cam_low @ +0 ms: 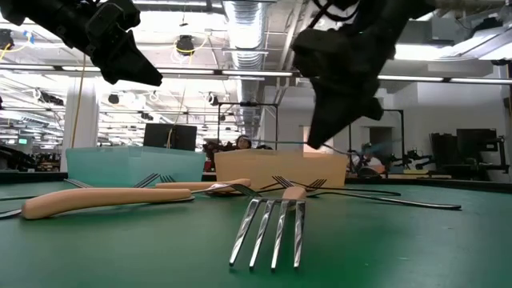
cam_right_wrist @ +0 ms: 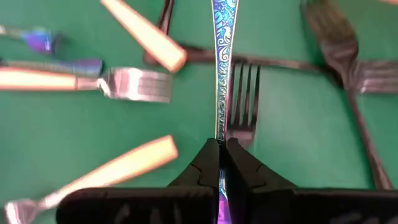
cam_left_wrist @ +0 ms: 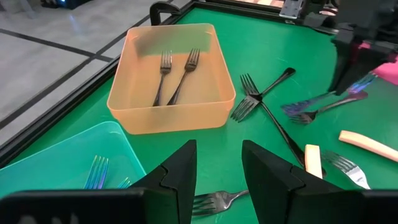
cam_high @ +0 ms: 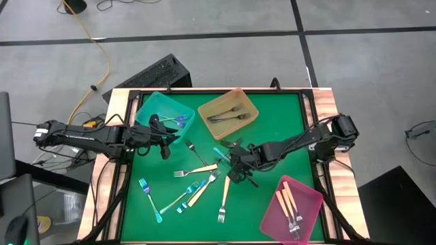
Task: Sort silverware by color (type)
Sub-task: Put the blue fork into the blue bin
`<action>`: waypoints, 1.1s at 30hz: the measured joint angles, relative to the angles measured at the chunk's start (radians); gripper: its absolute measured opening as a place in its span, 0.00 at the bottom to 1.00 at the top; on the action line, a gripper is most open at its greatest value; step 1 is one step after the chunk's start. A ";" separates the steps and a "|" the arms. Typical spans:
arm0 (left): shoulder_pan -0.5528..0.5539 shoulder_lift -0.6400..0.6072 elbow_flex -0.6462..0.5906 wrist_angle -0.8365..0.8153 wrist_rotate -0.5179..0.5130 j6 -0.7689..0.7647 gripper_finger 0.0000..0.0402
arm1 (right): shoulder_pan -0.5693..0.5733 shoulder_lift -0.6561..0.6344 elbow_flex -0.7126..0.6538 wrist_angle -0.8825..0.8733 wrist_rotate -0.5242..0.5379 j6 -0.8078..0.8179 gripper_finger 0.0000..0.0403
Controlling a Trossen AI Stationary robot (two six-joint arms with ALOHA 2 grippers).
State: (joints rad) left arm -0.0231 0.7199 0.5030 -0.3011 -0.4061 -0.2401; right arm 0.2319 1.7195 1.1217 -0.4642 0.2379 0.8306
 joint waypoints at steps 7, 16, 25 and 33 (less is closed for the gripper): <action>0.000 0.000 0.000 0.000 0.000 -0.009 0.28 | -0.080 0.005 0.000 0.125 0.003 -0.080 0.07; 0.000 0.000 0.000 0.000 0.001 -0.035 0.28 | -0.201 0.005 0.001 0.250 0.003 -0.136 0.07; 0.000 0.000 0.000 0.000 0.000 -0.035 0.28 | -0.271 0.038 0.166 0.178 -0.040 -0.250 0.07; 0.000 0.000 0.000 0.002 0.000 -0.035 0.28 | -0.342 0.168 0.463 -0.089 -0.041 -0.407 0.07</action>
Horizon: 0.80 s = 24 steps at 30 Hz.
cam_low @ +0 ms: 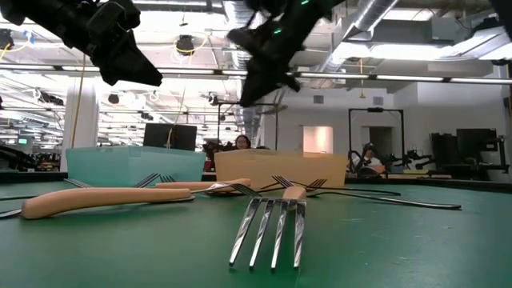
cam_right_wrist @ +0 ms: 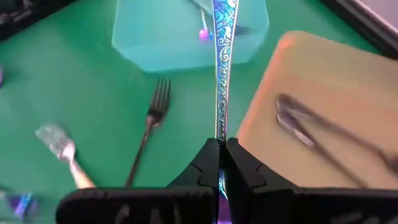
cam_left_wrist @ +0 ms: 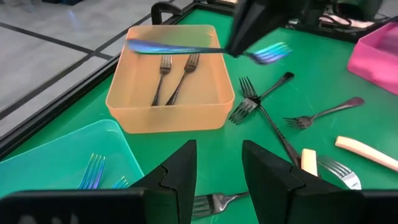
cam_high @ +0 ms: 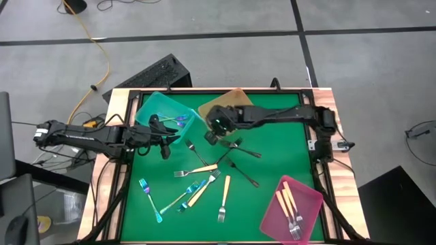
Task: Sort silverware by color (type)
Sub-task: Put the blue fork into the blue bin
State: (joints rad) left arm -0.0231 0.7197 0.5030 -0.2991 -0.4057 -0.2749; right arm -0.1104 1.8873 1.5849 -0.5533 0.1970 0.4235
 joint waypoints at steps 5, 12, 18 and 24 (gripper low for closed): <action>0.000 0.000 0.000 -0.003 0.000 0.000 0.28 | -0.026 0.103 0.158 -0.022 -0.022 -0.067 0.07; 0.000 0.000 0.000 -0.003 0.000 0.006 0.28 | -0.054 0.271 0.341 -0.033 -0.082 -0.139 0.07; 0.000 0.000 0.000 -0.004 0.000 0.005 0.28 | -0.081 0.420 0.521 -0.033 -0.094 -0.206 0.07; 0.000 0.000 0.000 -0.004 -0.001 0.005 0.28 | -0.103 0.531 0.717 -0.066 -0.119 -0.262 0.07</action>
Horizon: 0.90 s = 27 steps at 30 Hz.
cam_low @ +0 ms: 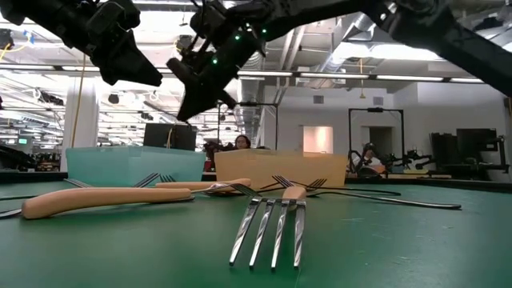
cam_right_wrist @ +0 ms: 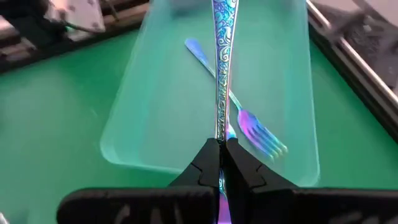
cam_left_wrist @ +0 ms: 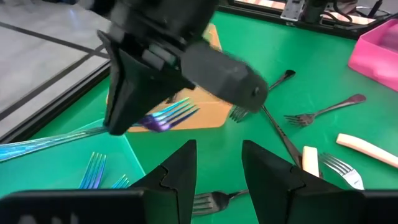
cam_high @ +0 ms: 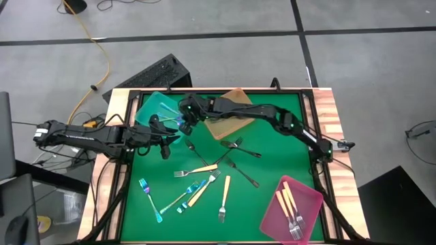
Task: Sort silverware by color (type)
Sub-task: Put the blue fork into the blue bin
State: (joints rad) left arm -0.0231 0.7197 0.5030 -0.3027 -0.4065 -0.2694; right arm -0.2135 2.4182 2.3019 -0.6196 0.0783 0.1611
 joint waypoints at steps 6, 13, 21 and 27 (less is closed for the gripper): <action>0.000 0.000 0.000 -0.002 -0.005 0.000 0.28 | -0.022 0.046 0.038 0.092 -0.030 -0.031 0.06; -0.001 0.000 0.000 -0.004 -0.013 -0.002 0.28 | -0.043 0.044 0.032 0.183 -0.030 -0.132 0.06; -0.001 0.000 0.000 -0.002 -0.020 -0.005 0.28 | -0.052 0.071 0.035 0.337 -0.056 -0.230 0.06; -0.001 0.000 0.000 -0.002 -0.021 -0.006 0.28 | -0.067 0.124 0.032 0.360 -0.090 -0.217 0.06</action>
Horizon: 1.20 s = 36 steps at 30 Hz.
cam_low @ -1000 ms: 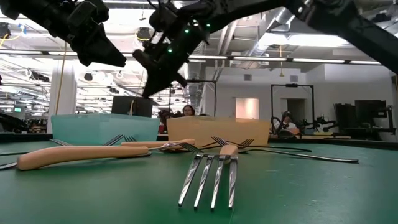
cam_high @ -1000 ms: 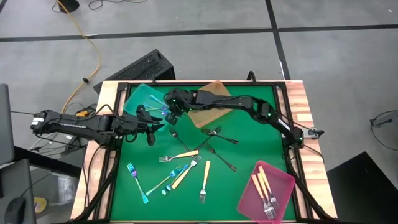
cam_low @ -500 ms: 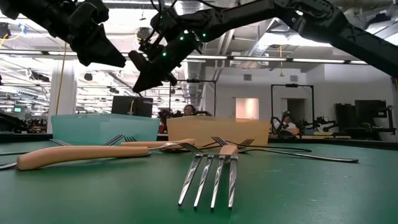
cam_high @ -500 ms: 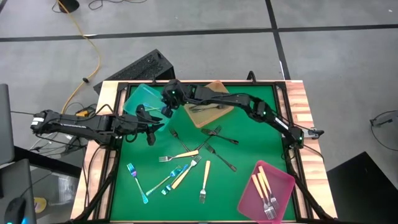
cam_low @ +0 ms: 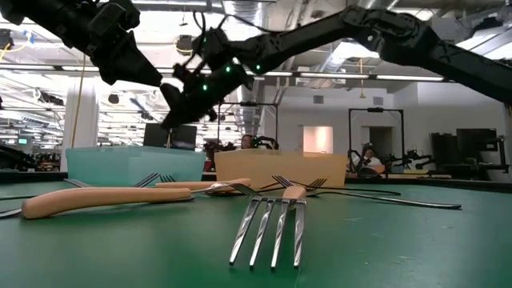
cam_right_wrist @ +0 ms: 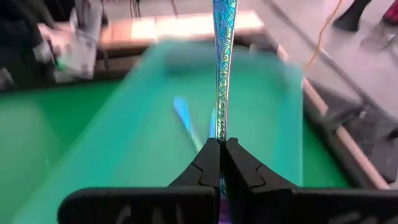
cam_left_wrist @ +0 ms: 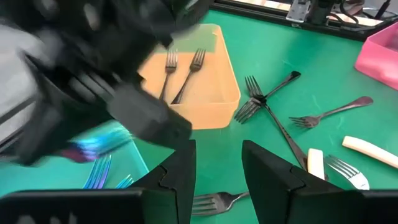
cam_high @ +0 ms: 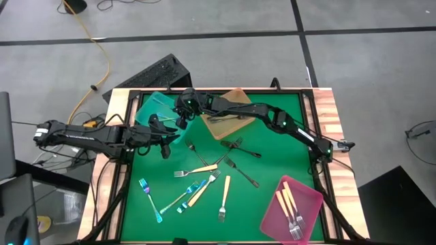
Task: Sort silverware by color (type)
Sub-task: Put the blue fork into the blue bin
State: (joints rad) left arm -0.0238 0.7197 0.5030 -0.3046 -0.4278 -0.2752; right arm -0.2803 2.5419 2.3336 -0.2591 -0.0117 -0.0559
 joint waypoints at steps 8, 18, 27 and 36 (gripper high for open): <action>0.000 0.000 0.000 -0.002 -0.003 0.000 0.28 | -0.021 0.038 -0.001 0.030 -0.013 0.027 0.06; 0.000 0.000 0.000 -0.003 -0.003 0.001 0.28 | -0.043 0.094 0.003 0.085 -0.017 0.060 0.06; 0.001 0.000 0.000 -0.003 -0.016 0.001 0.28 | -0.045 0.093 0.004 0.091 -0.017 0.060 0.06; 0.001 0.000 0.000 -0.001 -0.031 0.001 0.28 | -0.050 0.097 0.001 0.074 -0.016 0.070 0.07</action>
State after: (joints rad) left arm -0.0231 0.7200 0.5030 -0.3058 -0.4587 -0.2741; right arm -0.3302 2.6385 2.3344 -0.1847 -0.0280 0.0141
